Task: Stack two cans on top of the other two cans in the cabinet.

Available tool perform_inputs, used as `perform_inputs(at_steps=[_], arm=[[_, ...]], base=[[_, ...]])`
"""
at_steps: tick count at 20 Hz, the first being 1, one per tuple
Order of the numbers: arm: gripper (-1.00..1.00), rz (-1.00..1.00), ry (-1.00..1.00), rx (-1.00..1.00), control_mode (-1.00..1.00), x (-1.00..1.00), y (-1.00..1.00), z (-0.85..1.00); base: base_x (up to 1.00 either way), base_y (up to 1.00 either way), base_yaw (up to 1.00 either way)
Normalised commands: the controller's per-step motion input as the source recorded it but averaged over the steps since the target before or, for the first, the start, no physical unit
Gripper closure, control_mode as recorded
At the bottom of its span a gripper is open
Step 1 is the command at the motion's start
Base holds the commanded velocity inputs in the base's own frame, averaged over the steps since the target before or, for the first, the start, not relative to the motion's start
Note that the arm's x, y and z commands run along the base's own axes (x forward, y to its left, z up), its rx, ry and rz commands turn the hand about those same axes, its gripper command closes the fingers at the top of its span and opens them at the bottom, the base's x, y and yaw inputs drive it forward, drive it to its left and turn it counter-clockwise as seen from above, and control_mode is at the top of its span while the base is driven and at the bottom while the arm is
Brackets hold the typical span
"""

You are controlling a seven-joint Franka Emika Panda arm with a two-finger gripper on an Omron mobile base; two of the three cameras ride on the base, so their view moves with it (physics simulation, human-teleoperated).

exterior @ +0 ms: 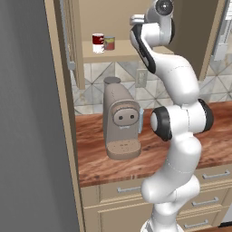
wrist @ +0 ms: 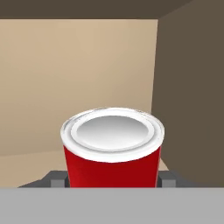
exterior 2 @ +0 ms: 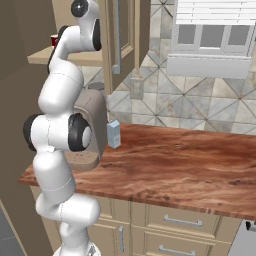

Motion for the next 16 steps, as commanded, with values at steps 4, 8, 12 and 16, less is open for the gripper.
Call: perform_inputs(at_steps=[4, 8, 12, 16], arm=[[1.00, 0.00, 0.00, 0.00, -1.00, -0.10, -0.07, 0.00], [1.00, 0.00, 0.00, 0.00, -1.00, -0.12, -0.03, 0.00], [1.00, 0.00, 0.00, 0.00, -1.00, -0.09, 0.00, 0.00], [1.00, 0.00, 0.00, 0.00, -1.00, -0.01, 0.00, -0.09]], base=[[0.00, 0.00, 0.00], [0.00, 0.00, 0.00], [0.00, 0.00, 0.00], [0.00, 0.00, 0.00]])
